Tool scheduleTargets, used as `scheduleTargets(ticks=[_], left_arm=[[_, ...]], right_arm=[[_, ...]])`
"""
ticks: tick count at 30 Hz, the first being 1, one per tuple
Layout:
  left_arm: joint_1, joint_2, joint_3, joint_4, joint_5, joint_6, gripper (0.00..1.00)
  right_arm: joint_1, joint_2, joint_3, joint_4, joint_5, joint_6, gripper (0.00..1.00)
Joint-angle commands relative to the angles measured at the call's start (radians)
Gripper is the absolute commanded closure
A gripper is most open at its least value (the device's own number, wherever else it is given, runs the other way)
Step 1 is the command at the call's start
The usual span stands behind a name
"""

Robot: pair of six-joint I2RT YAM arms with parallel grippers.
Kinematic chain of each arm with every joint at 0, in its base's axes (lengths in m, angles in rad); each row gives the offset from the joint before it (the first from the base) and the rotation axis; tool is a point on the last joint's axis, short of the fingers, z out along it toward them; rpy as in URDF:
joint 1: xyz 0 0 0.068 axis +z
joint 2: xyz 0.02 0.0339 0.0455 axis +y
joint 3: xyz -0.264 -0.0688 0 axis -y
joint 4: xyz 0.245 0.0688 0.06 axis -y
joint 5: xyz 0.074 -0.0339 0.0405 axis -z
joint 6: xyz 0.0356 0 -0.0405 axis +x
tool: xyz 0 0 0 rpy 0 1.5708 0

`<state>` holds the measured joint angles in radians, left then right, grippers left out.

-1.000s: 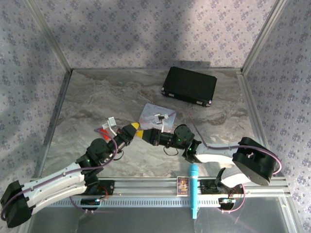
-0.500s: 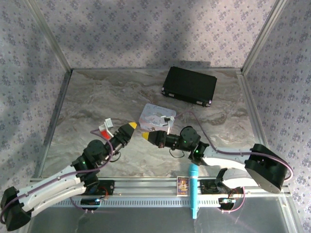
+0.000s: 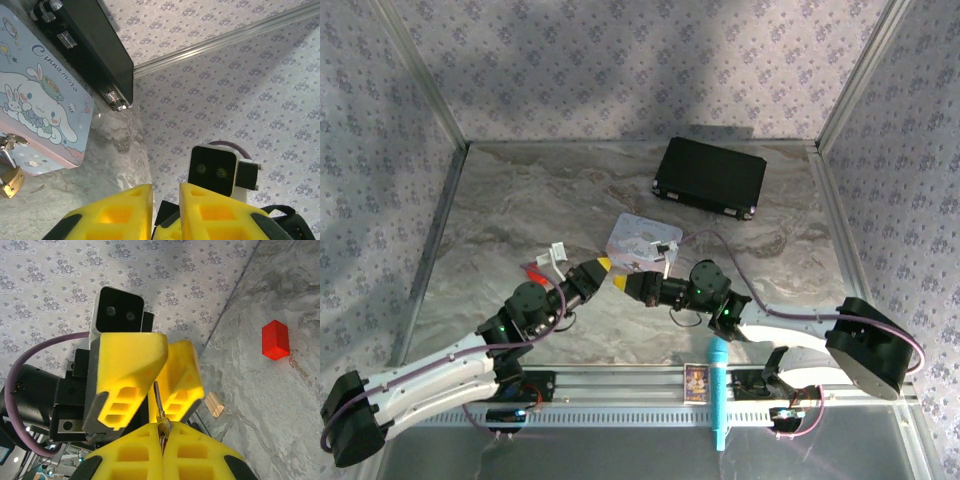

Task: Unlock the padlock with the key

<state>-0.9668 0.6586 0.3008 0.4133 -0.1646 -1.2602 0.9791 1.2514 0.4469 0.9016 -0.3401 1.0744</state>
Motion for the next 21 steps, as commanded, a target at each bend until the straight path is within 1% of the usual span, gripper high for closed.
scheduleTargets(ticks=[1, 3, 5, 6, 7, 10, 12, 14, 15, 17, 21], left_arm=[[-0.001, -0.006, 0.038, 0.000, 0.002, 0.006, 0.70], [0.000, -0.023, 0.043, -0.049, -0.027, 0.005, 0.48], [0.000, -0.041, 0.051, -0.117, -0.060, 0.010, 0.34], [0.000, -0.047, 0.058, -0.163, -0.080, 0.016, 0.30], [0.000, -0.050, 0.069, -0.212, -0.101, 0.019, 0.29], [0.000, -0.015, 0.137, -0.434, -0.168, 0.029, 0.30], [-0.001, 0.048, 0.203, -0.570, -0.196, 0.042, 0.32], [-0.001, 0.130, 0.249, -0.626, -0.200, 0.070, 0.32], [0.000, 0.181, 0.270, -0.642, -0.198, 0.077, 0.33], [0.000, 0.277, 0.302, -0.625, -0.182, 0.095, 0.33], [0.002, 0.459, 0.314, -0.465, -0.143, 0.141, 0.37]], right_arm=[[-0.011, -0.044, -0.020, -0.026, 0.028, -0.031, 1.00], [-0.023, -0.071, -0.039, -0.054, 0.033, -0.033, 1.00], [-0.039, -0.109, -0.057, -0.111, 0.041, -0.038, 1.00], [-0.051, -0.133, -0.064, -0.158, 0.044, -0.047, 1.00], [-0.059, -0.160, -0.067, -0.211, 0.050, -0.057, 1.00], [-0.100, -0.262, -0.063, -0.478, 0.099, -0.093, 1.00], [-0.135, -0.338, -0.062, -0.656, 0.137, -0.115, 1.00], [-0.175, -0.398, -0.071, -0.785, 0.156, -0.117, 1.00], [-0.204, -0.425, -0.081, -0.821, 0.140, -0.121, 1.00], [-0.253, -0.459, -0.119, -0.819, 0.084, -0.116, 1.00], [-0.317, -0.482, -0.153, -0.834, -0.020, -0.140, 1.00]])
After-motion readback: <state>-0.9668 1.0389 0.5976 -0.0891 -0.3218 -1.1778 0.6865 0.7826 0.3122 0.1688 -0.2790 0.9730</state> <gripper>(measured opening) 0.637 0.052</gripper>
